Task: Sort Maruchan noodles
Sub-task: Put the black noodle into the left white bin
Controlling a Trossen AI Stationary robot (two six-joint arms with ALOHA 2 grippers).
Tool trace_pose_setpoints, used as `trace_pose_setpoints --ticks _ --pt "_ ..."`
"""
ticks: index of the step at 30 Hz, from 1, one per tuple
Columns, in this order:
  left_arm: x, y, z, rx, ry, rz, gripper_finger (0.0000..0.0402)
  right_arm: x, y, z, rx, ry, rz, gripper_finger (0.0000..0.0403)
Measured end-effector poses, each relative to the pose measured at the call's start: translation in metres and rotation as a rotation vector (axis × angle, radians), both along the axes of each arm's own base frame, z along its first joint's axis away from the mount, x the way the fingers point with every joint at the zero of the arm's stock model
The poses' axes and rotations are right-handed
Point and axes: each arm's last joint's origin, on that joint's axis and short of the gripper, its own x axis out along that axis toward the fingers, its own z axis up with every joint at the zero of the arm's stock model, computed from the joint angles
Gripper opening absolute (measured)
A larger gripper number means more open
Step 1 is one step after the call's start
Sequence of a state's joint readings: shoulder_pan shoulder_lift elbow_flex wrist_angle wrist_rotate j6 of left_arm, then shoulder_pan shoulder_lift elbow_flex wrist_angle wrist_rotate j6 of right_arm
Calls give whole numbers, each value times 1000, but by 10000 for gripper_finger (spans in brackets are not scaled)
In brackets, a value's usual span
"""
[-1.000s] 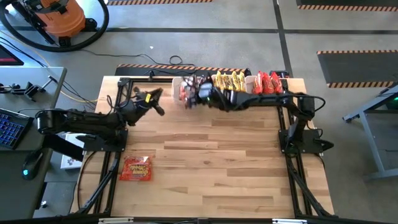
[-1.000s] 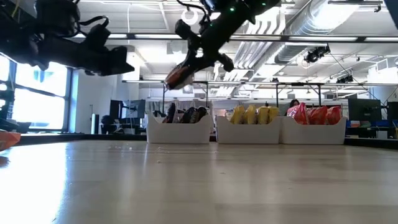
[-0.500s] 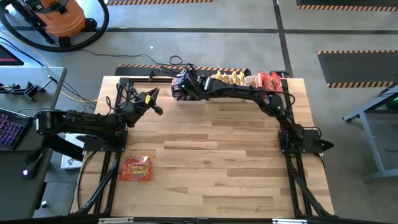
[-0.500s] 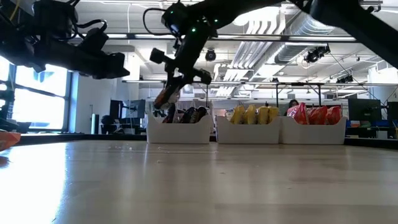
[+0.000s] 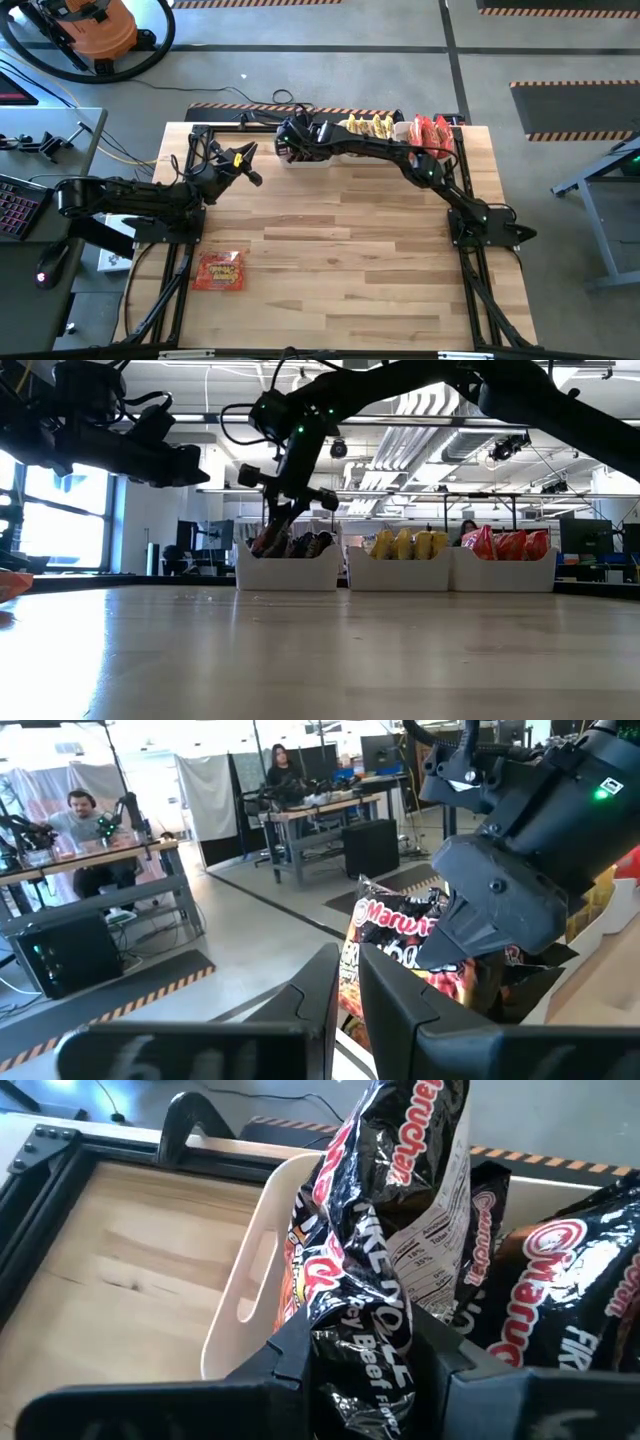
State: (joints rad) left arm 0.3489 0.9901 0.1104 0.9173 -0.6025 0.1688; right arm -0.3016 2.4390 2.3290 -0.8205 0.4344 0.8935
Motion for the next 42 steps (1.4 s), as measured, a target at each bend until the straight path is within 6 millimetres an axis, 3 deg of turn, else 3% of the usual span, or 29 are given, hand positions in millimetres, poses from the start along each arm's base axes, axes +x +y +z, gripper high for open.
trace_pose_setpoints --ticks 4,13,16,23,26,29,37,42 --pt "0 0 0 0 0 0 35 1 0 0 -6 1 29 90" --pt "1 0 0 1 -1 -22 35 8 -2 6 -58 -55 76 169" --pt "1 0 0 1 -1 -21 35 8 -2 5 -47 -51 93 159" --pt "1 -1 0 6 5 -43 35 8 -5 0 -26 -18 187 82" --pt "1 -1 0 6 6 -43 35 7 -9 0 -37 1 225 75" --pt "1 -1 0 6 7 -43 35 4 -18 5 -52 11 259 103" --pt "1 -1 0 16 21 -42 35 -1 -36 6 -71 -7 233 237" --pt "1 -1 0 16 22 -42 35 1 -41 9 -87 -56 227 267"
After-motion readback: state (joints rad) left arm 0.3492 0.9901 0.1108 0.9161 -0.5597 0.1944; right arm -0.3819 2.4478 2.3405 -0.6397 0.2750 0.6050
